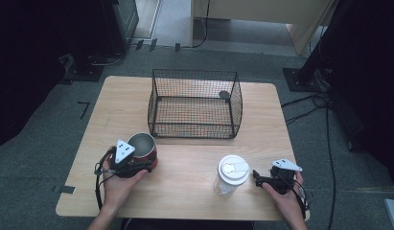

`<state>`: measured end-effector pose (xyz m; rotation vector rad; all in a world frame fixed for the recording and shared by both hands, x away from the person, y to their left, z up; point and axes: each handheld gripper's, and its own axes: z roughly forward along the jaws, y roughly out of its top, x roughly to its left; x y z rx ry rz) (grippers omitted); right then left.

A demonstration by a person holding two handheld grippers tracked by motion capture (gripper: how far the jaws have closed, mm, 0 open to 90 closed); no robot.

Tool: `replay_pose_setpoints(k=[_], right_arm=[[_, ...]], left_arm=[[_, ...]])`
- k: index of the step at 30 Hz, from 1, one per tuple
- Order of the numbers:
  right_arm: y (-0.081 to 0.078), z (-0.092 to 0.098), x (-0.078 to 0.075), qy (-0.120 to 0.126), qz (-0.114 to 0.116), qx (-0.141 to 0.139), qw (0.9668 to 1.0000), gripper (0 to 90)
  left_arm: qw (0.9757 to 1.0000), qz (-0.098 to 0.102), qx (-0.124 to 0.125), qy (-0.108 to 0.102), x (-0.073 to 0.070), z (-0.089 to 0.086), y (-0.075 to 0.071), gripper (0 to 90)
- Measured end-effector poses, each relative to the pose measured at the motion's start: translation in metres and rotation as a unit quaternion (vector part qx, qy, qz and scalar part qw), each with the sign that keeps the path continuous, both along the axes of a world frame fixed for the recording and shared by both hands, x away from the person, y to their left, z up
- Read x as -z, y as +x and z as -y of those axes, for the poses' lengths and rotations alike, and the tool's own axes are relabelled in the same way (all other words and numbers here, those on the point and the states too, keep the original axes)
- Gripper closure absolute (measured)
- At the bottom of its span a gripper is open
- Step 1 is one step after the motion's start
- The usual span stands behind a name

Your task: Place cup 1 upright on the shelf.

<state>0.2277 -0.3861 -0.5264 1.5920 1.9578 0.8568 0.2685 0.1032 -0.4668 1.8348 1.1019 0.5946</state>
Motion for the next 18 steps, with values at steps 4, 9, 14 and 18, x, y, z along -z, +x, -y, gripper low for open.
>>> replay_pose_setpoints(k=[4, 9, 14, 18], right_arm=[[0.0, 0.0, 0.0, 0.0, 0.0, 0.0, 1.0, 3.2], [0.0, 0.0, 0.0, 0.0, 0.0, 0.0, 1.0, 3.2], [0.0, 0.0, 0.0, 0.0, 0.0, 0.0, 1.0, 3.2], [0.0, 0.0, 0.0, 0.0, 0.0, 0.0, 1.0, 3.2]], left_arm=[[1.0, 0.004, -0.001, 0.001, -0.001, 0.001, -0.001, 7.9], [0.9999, 0.01, 0.005, -0.001, -0.005, 0.002, -0.002, 8.0], [0.9996, 0.024, 0.012, -0.006, -0.014, 0.008, -0.004, 8.0], [0.9987, 0.045, 0.02, -0.012, -0.026, 0.016, -0.004, 8.0]])
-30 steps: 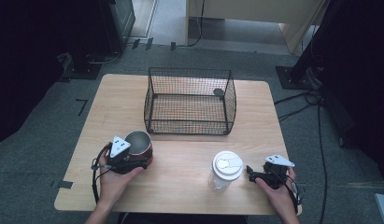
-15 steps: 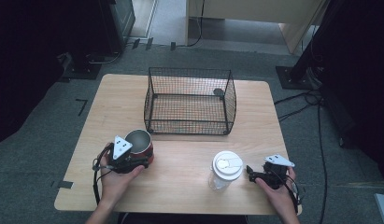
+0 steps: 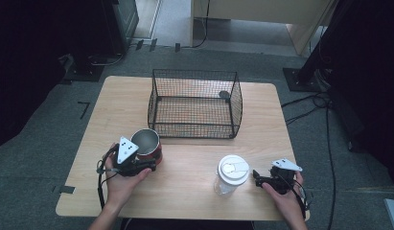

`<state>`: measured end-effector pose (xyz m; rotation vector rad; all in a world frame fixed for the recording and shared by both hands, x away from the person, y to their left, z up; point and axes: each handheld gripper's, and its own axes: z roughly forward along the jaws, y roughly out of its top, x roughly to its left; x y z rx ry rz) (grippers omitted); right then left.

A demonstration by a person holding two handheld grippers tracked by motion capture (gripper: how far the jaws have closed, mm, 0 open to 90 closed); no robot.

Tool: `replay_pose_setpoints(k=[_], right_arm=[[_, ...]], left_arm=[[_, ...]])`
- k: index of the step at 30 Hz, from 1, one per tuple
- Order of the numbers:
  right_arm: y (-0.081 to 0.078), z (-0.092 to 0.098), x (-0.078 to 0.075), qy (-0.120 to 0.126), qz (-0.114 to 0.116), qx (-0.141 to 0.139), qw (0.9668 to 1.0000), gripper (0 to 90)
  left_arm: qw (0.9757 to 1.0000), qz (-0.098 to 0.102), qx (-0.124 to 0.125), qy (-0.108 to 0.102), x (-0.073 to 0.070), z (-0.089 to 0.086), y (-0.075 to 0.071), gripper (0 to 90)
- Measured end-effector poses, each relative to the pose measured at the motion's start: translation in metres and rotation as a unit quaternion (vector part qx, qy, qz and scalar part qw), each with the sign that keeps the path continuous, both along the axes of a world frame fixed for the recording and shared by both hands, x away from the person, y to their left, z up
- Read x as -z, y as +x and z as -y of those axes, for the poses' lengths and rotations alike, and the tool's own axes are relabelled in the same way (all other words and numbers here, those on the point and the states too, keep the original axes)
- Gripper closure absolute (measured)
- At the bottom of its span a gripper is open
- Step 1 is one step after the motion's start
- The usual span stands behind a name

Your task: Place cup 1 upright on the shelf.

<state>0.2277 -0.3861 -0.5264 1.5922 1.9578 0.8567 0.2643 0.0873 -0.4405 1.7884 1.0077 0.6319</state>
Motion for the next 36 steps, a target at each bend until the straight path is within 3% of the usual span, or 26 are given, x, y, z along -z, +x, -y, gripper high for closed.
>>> replay_pose_setpoints(k=[16, 36], right_arm=[[0.0, 0.0, 0.0, 0.0, 0.0, 0.0, 1.0, 3.2], [0.0, 0.0, 0.0, 0.001, 0.001, 0.0, 1.0, 3.2]], left_arm=[[0.998, 0.057, 0.019, -0.021, -0.04, 0.024, 0.008, 8.1], [0.9948, 0.093, 0.024, -0.035, -0.068, 0.047, 0.035, 8.1]])
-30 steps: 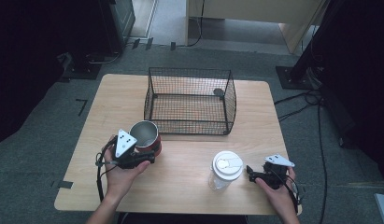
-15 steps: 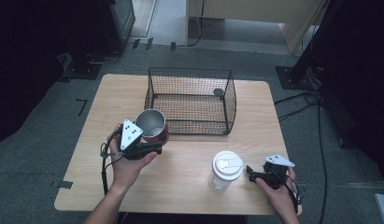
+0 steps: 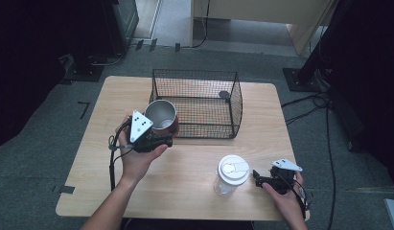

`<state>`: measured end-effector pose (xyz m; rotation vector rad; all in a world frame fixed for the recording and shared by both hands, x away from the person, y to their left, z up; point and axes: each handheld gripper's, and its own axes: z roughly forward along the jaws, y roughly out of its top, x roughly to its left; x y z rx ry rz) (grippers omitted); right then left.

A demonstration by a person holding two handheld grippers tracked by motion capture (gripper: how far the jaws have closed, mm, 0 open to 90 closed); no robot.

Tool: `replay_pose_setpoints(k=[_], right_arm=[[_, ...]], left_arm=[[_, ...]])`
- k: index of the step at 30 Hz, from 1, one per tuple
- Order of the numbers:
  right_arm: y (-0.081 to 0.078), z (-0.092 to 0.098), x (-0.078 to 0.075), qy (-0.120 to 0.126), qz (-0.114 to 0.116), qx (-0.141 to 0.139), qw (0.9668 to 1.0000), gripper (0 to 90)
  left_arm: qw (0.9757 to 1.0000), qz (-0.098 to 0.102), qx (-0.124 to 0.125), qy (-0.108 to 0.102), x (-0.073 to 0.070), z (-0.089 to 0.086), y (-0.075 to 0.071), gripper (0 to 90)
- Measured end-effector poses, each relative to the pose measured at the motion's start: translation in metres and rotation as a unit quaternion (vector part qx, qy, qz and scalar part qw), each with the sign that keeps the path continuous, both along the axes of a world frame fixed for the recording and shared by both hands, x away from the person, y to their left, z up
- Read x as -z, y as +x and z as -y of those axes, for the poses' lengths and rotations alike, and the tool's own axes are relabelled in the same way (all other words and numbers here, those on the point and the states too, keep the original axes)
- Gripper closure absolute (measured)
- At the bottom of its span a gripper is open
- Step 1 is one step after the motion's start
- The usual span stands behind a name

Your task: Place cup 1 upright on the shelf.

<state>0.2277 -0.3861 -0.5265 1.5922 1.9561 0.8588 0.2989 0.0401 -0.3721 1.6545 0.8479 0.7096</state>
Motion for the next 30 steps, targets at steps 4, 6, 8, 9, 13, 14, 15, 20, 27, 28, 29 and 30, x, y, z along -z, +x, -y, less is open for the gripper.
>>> replay_pose_setpoints(k=[4, 6, 8, 9, 13, 14, 15, 20, 27, 28, 29, 30], right_arm=[[0.0, 0.0, 0.0, 0.0, 0.0, 0.0, 1.0, 3.2], [0.0, 0.0, 0.0, 0.0, 0.0, 0.0, 1.0, 3.2], [0.0, 0.0, 0.0, 0.0, 0.0, 0.0, 1.0, 3.2], [0.0, 0.0, 0.0, 0.0, 0.0, -0.003, 1.0, 3.2], [0.0, 0.0, 0.0, 0.0, 0.0, -0.004, 1.0, 3.2], [0.0, 0.0, 0.0, 0.0, 0.0, -0.004, 1.0, 3.2], [0.0, 0.0, 0.0, 0.0, 0.0, -0.004, 1.0, 3.2], [0.0, 0.0, 0.0, 0.0, 0.0, -0.004, 1.0, 3.2], [-0.001, 0.0, 0.0, 0.0, 0.0, -0.006, 1.0, 3.2], [-0.001, 0.0, 0.0, 0.0, 0.001, -0.007, 1.0, 3.2], [-0.001, 0.0, 0.0, 0.0, 0.0, -0.007, 1.0, 3.2], [-0.001, 0.0, 0.0, 0.0, 0.0, -0.007, 1.0, 3.2]], left_arm=[[1.0, 0.005, 0.001, 0.0, -0.004, 0.005, 0.007, 8.1], [1.0, 0.007, 0.0, -0.001, -0.005, 0.007, 0.012, 8.1], [1.0, 0.009, -0.002, -0.002, -0.005, 0.009, 0.015, 8.1], [0.9999, 0.01, -0.003, -0.003, -0.005, 0.01, 0.018, 8.1], [0.9999, 0.011, -0.008, -0.005, -0.005, 0.014, 0.027, 8.1], [0.9999, 0.012, -0.009, -0.005, -0.005, 0.015, 0.029, 8.1], [0.9998, 0.013, -0.012, -0.008, -0.004, 0.017, 0.034, 8.1], [0.9997, 0.014, -0.019, -0.009, -0.001, 0.022, 0.045, 8.1], [0.9996, 0.01, -0.028, -0.003, 0.006, 0.034, 0.064, 8.1], [0.9996, 0.008, -0.028, -0.001, 0.008, 0.037, 0.066, 8.1], [0.9995, 0.008, -0.03, 0.001, 0.009, 0.038, 0.068, 8.1], [0.9995, 0.007, -0.032, 0.002, 0.01, 0.04, 0.071, 8.1]])
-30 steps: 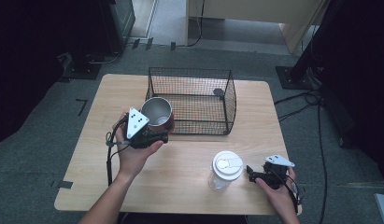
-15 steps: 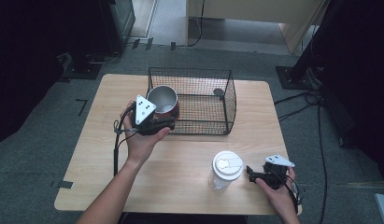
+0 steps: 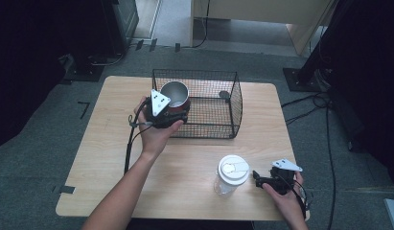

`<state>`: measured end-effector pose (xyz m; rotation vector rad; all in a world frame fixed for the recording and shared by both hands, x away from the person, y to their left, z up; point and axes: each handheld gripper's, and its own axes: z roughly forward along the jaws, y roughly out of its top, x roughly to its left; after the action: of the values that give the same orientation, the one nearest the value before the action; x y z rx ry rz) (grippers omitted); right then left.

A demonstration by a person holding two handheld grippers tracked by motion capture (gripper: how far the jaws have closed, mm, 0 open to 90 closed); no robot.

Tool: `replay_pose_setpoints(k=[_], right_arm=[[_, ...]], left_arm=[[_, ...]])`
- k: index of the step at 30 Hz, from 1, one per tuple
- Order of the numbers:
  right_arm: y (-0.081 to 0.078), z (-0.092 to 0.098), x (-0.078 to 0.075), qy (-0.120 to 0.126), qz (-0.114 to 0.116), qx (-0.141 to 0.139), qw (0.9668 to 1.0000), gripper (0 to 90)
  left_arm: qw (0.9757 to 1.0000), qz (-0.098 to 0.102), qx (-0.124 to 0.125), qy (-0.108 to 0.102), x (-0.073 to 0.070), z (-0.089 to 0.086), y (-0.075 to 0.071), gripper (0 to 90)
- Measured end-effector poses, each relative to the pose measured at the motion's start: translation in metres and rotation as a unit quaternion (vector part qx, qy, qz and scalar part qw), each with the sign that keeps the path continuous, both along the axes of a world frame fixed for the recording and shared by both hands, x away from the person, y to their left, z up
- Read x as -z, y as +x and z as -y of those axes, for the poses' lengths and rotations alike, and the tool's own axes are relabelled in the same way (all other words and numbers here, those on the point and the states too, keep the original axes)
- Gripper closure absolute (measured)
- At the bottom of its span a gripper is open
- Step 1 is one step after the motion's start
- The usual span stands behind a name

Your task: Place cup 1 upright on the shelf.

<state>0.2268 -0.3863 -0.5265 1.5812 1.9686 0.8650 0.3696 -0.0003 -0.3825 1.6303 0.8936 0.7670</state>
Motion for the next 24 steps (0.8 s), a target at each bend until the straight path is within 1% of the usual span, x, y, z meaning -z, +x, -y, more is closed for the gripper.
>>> replay_pose_setpoints(k=[4, 5, 6, 8, 10, 14, 16, 18, 20, 22, 24], right_arm=[[0.0, 0.0, 0.0, 0.0, 0.0, 0.0, 1.0, 3.2], [0.0, 0.0, 0.0, 0.0, 0.0, 0.0, 1.0, 3.2], [0.0, 0.0, 0.0, 0.0, 0.0, 0.0, 1.0, 3.2], [0.0, 0.0, 0.0, 0.0, 0.0, -0.001, 1.0, 3.2], [0.0, 0.0, 0.0, 0.0, 0.0, -0.002, 1.0, 3.2], [0.0, 0.0, 0.0, 0.0, 0.0, -0.003, 1.0, 3.2], [0.0, 0.0, 0.0, 0.0, 0.0, -0.003, 1.0, 3.2], [0.0, 0.0, 0.0, 0.0, 0.0, -0.003, 1.0, 3.2], [0.0, 0.0, 0.0, 0.0, 0.0, -0.003, 1.0, 3.2], [0.0, 0.0, 0.0, 0.0, 0.0, -0.003, 1.0, 3.2], [0.0, 0.0, 0.0, 0.0, 0.0, -0.003, 1.0, 3.2]], left_arm=[[0.9999, -0.008, -0.01, 0.011, 0.006, 0.007, 0.011, 8.1], [0.9996, -0.018, -0.014, 0.014, 0.009, 0.009, 0.017, 8.1], [0.9996, -0.018, -0.014, 0.014, 0.009, 0.009, 0.017, 8.1], [0.9993, -0.027, -0.017, 0.017, 0.011, 0.011, 0.024, 8.1], [0.9991, -0.03, -0.02, 0.021, 0.014, 0.012, 0.028, 8.1], [0.9983, -0.045, -0.024, 0.028, 0.021, 0.016, 0.037, 8.1], [0.9976, -0.055, -0.028, 0.032, 0.025, 0.018, 0.041, 8.1], [0.9968, -0.06, -0.038, 0.036, 0.028, 0.019, 0.044, 8.1], [0.996, -0.067, -0.042, 0.04, 0.03, 0.02, 0.048, 8.1], [0.9947, -0.075, -0.051, 0.049, 0.032, 0.02, 0.051, 8.1], [0.9936, -0.077, -0.058, 0.057, 0.033, 0.022, 0.053, 8.1]])
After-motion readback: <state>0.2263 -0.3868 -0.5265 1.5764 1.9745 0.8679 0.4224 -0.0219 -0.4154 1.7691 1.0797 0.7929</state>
